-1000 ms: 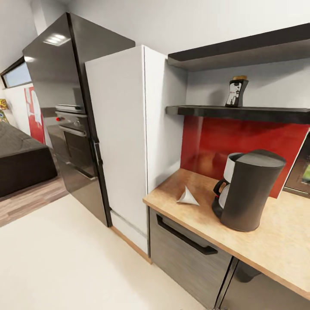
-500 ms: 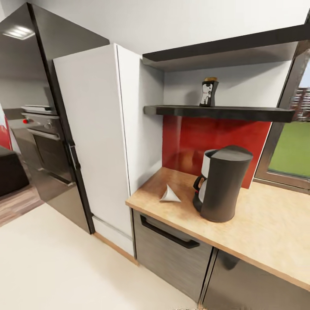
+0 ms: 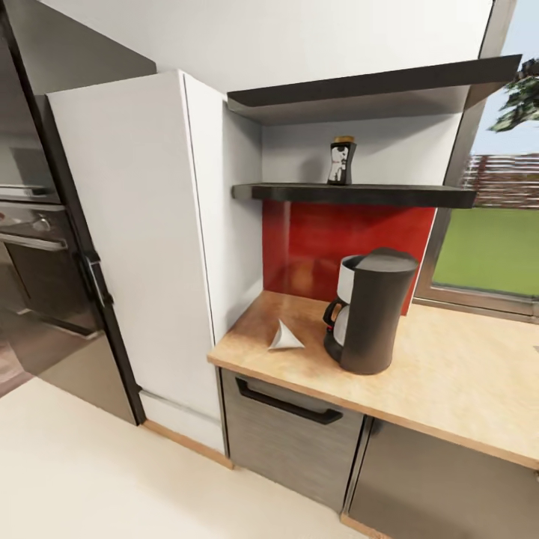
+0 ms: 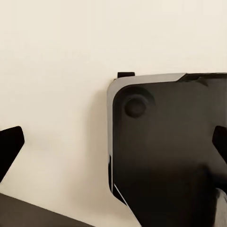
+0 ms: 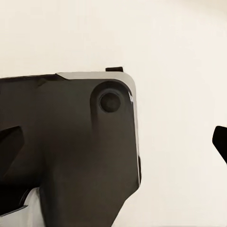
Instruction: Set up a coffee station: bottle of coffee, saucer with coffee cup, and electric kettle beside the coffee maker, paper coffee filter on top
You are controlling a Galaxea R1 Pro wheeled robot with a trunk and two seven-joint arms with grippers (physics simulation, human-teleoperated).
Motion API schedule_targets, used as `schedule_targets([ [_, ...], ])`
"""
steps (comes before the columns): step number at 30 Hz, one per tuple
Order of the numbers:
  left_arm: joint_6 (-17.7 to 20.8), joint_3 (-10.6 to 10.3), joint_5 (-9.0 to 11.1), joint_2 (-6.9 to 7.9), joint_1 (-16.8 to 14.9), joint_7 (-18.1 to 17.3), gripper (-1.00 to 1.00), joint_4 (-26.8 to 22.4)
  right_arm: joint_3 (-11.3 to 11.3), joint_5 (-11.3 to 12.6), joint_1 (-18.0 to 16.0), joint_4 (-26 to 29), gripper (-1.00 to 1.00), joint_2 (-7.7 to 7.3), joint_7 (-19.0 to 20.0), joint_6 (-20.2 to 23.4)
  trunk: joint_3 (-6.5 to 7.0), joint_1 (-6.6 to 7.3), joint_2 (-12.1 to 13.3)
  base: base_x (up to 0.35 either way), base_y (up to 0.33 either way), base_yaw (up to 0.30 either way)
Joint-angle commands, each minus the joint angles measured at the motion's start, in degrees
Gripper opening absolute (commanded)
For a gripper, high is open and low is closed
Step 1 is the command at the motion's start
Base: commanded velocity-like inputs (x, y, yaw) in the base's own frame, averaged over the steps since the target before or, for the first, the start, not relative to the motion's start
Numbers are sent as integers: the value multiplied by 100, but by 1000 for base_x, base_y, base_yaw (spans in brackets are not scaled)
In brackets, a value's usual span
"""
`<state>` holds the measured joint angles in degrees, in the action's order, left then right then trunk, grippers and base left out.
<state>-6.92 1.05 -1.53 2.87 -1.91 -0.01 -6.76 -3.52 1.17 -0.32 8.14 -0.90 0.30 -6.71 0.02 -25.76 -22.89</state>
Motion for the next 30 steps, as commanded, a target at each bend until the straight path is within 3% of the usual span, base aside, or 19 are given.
schedule_targets([
  [1,-20,10,-16,2,-1,5,100,7,-34,14,-3,-7,100,2,3,-24,-2,-2,-3,106,287,-300],
  [6,-18,10,-15,29,-2,9,100,8,-24,2,-3,-19,100,4,-10,-25,-2,-2,-3,126,283,-199],
  [17,3,10,-31,34,6,9,100,12,1,-21,-3,-23,100,71,4,-42,-2,-2,-3,147,284,-15],
  [25,-22,-31,-81,39,15,-10,100,-21,-8,-4,-3,-24,100,92,-4,-32,-2,-2,-3,87,50,-11],
  [27,-115,-42,-85,-29,-233,-89,100,-879,-42,5,-3,-12,100,83,-8,-30,-2,-2,-3,0,0,-205],
  [30,-98,-50,-85,-37,-295,-193,100,-1454,-46,6,-3,-19,100,82,-11,-31,-2,-2,-3,0,0,-245],
])
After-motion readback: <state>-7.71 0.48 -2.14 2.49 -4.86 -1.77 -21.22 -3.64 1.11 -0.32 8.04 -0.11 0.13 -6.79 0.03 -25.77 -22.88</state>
